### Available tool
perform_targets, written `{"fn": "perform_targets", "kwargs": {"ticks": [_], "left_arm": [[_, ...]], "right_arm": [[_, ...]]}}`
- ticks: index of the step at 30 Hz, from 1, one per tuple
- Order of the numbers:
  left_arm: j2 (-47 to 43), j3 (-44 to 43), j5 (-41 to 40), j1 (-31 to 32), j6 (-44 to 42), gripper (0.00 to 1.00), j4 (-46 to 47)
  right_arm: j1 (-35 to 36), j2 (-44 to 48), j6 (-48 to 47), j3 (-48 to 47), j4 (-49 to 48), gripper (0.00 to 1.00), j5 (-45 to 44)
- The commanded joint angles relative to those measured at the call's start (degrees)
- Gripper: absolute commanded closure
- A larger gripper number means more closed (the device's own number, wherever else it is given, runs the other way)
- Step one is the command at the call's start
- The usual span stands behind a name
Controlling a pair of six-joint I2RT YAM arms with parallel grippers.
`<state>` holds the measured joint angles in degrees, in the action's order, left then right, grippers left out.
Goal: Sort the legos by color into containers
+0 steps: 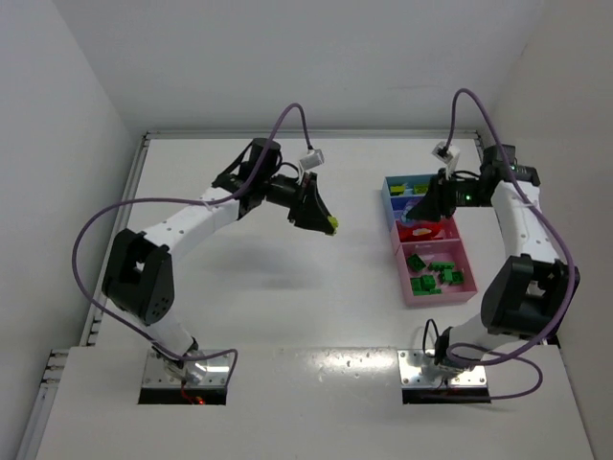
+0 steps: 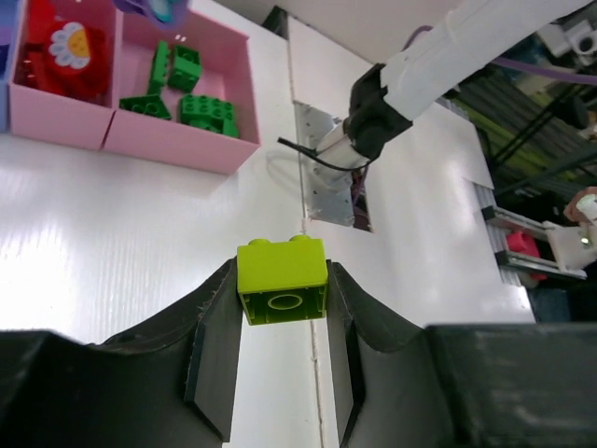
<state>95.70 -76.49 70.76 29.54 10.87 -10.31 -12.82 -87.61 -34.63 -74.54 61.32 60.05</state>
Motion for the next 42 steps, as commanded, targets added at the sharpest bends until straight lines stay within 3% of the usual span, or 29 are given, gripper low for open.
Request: {"fn": "perform_targets", "kwargs": {"ticks": [1,2,4,12,24,27,28,30,31,35,42], "left_arm": [[-5.25,1.34,-5.00,0.17,-2.79,1.00,1.43],[-6.04,1.86,-6.06,-0.44,-2.79,1.00,1.43],[-6.05,1.87,-8.78,-0.45,-2.79,1.00,1.43],[-6.05,1.34,-11.17,-2.03,-2.26,1.00,1.43],[-4.30,-0.24,-11.70,-2.03,-1.73,1.00,0.91],[-2.63,-2.17,-12.23,-2.03,-1.21,1.00,0.90],[-2.10,-3.04,-12.23,-2.03,-1.21,1.00,0.29],[-0.70,-4.28,-13.54,-2.03,-0.68,1.00,0.29],[-0.17,-4.28,-13.54,-2.03,-0.68,1.00,0.29],[3.08,-7.09,-15.73,-2.03,0.46,1.00,-0.24],[15.46,-20.17,-22.06,0.42,3.19,1.00,-0.24]], "right_arm": [[-0.98,0.60,14.03,2.55,-19.97,1.00,-12.30],[-0.98,1.12,19.55,5.26,-28.28,0.97,-17.72],[-0.98,1.13,21.97,7.12,-33.96,0.96,-21.89],[0.25,-4.05,27.95,7.66,-47.59,0.95,-33.68],[1.31,-10.38,25.58,5.81,-47.17,0.95,-39.84],[1.31,-11.88,25.58,5.81,-47.17,0.77,-40.97],[1.31,-11.88,25.58,5.81,-47.17,0.63,-40.98],[1.83,-11.88,26.10,5.81,-47.17,0.48,-41.77],[1.83,-11.88,26.11,5.81,-47.17,0.36,-41.77],[1.83,-9.34,27.16,6.95,-47.69,0.13,-39.06],[0.69,4.10,34.98,8.79,-45.42,0.12,-28.60]]}}
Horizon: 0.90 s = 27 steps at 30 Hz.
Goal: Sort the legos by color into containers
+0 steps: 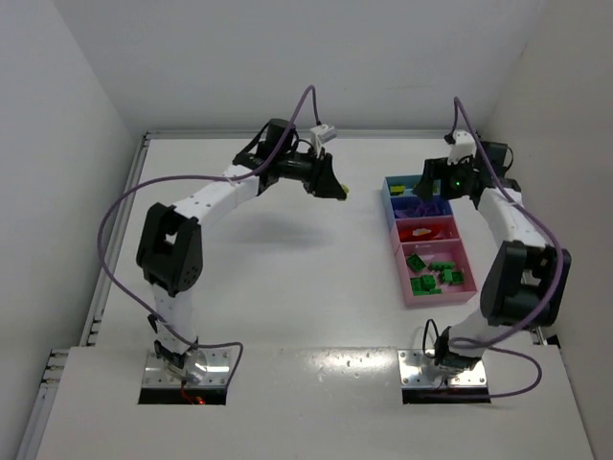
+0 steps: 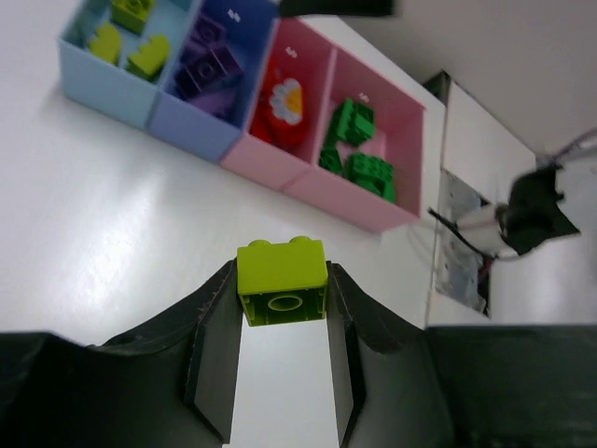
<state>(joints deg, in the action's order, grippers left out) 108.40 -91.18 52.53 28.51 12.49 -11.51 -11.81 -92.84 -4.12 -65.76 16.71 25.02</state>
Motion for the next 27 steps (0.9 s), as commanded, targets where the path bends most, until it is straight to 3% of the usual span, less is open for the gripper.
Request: {"fn": "perform_targets", "kwargs": {"ticks": [1,7,11,17,20,27], "left_arm": [[6.61,-10.29,-4.71,2.59,2.44,1.00,0.96],[21.22,-29.72,-9.63,7.08,1.76,1.00,0.96],[28.69,-36.50,-12.19,8.22,4.98,1.00,7.45],[36.43,-39.42,-21.05,10.07,7.80,1.00,25.11],[42.04,-44.96,-24.14,10.59,8.43,1.00,27.94],[47.51,-49.10,-29.06,12.35,5.26,0.97,30.93]], "right_arm": [[-0.92,11.17,4.47,0.54,1.37,0.12,8.45],[-5.05,23.91,-1.49,4.93,14.11,0.10,12.34],[-8.04,29.73,-2.74,6.78,19.74,0.09,11.02],[-10.86,31.40,-2.21,2.83,25.04,0.08,11.01],[-12.26,31.40,-0.90,1.51,26.09,0.08,12.25],[-13.85,31.40,-0.89,0.89,26.62,0.08,12.78]]}}
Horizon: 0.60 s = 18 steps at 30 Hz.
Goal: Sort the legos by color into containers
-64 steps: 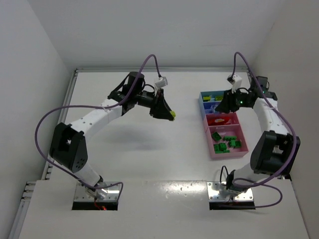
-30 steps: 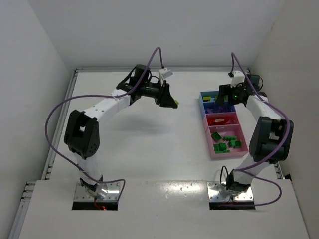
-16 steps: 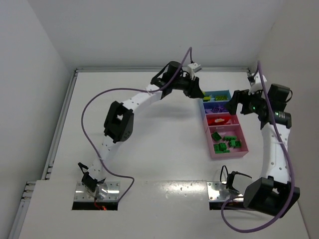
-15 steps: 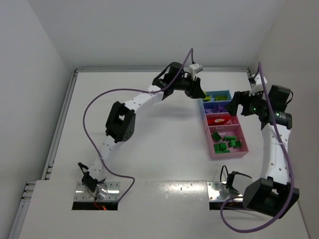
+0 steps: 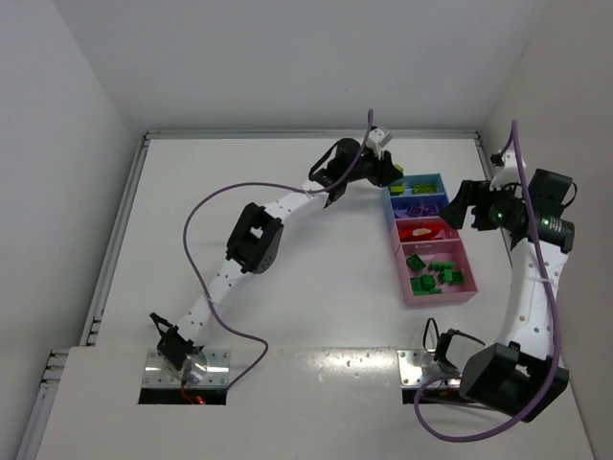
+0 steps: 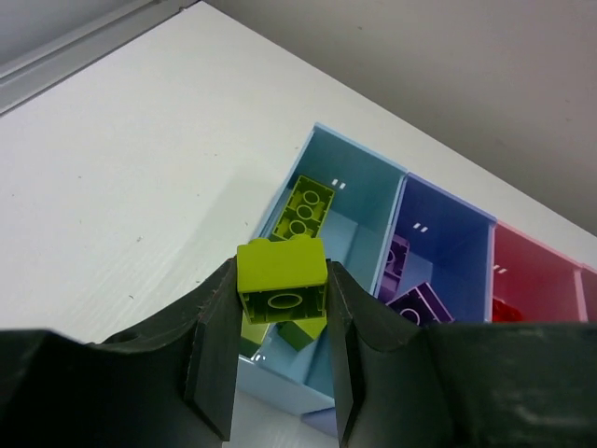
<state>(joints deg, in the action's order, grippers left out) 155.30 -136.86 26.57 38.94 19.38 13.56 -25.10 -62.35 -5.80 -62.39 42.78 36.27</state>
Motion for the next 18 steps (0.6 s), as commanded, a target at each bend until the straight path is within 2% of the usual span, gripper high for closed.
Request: {"fn": "perform_targets", "kwargs": {"ticks": [1,2,4,5,7,8,10,11,14,18], "left_arm": [[0.61,-3.42,-3.10,1.93,-2.14,0.96,5.86],[1.14,-3.42,-3.10,1.93,-2.15,0.93,5.86],[1.14,-3.42,-3.10,2.45,-2.15,0.82,5.86],[1.14,-3.42,-3.10,2.46,-2.67,0.67,5.86],[1.14,-2.89,-3.10,2.46,-2.68,0.48,5.86],[1.14,-2.89,-3.10,2.46,-2.68,0.33,5.34],[1.14,-2.89,-3.63,2.46,-2.68,0.28,4.73],[0.62,-2.89,-4.41,2.46,-2.68,0.17,4.72],[-2.19,0.26,-5.03,2.46,-2.68,0.00,3.58],[-8.16,1.59,-6.87,1.84,-3.20,0.00,-0.98]], "right_arm": [[-0.56,0.39,1.32,-2.47,0.55,0.08,2.04],[-1.17,0.38,1.32,-2.47,0.55,0.08,2.05],[-1.18,-0.14,1.32,-2.47,0.55,0.08,2.57],[-1.18,-0.14,1.84,-2.47,0.55,0.08,2.58],[-1.18,-0.14,1.85,-2.47,0.02,0.08,3.10],[-1.18,-0.67,1.85,-2.47,0.02,0.08,3.63],[-1.18,-0.67,1.85,-2.47,-0.50,0.08,3.63],[-1.18,-0.67,1.85,-2.47,-0.51,0.08,3.63],[-1.18,-0.67,1.85,-2.47,-0.51,0.08,4.16],[-0.56,-0.14,1.85,-2.47,-1.04,0.08,5.65]]}}
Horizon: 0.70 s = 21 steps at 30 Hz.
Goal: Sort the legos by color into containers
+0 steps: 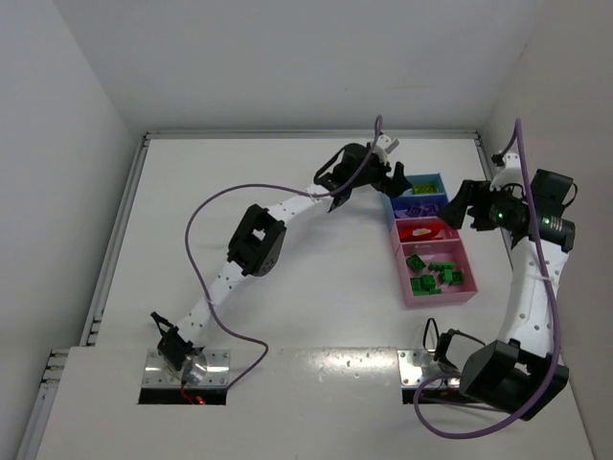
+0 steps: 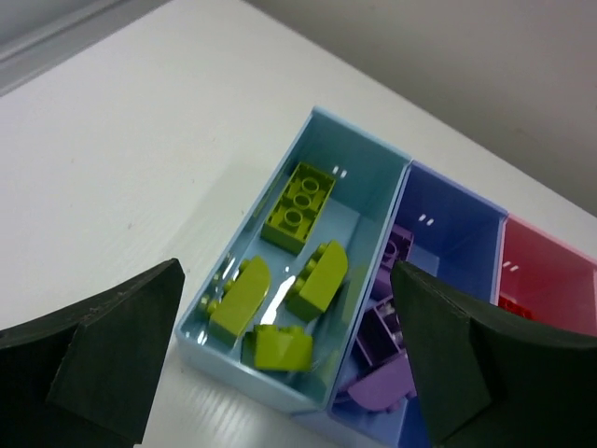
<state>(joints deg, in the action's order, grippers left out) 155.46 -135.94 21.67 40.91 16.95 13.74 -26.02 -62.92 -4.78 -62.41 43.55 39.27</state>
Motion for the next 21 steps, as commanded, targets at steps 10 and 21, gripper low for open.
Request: {"fn": "perform_targets", "kwargs": {"ticks": [10,21], "left_arm": [[-44.42,25.96,-4.36,-8.38,-13.78,0.00,-30.25],[-80.21,66.73,-4.71,-24.63,-13.08,0.00,-33.34]], "right_arm": [[10.45,-1.07,8.46,1.50,-14.09,0.08,12.41],[27.84,-13.89,11.54,-2.53,-18.59,0.04,2.85]]}}
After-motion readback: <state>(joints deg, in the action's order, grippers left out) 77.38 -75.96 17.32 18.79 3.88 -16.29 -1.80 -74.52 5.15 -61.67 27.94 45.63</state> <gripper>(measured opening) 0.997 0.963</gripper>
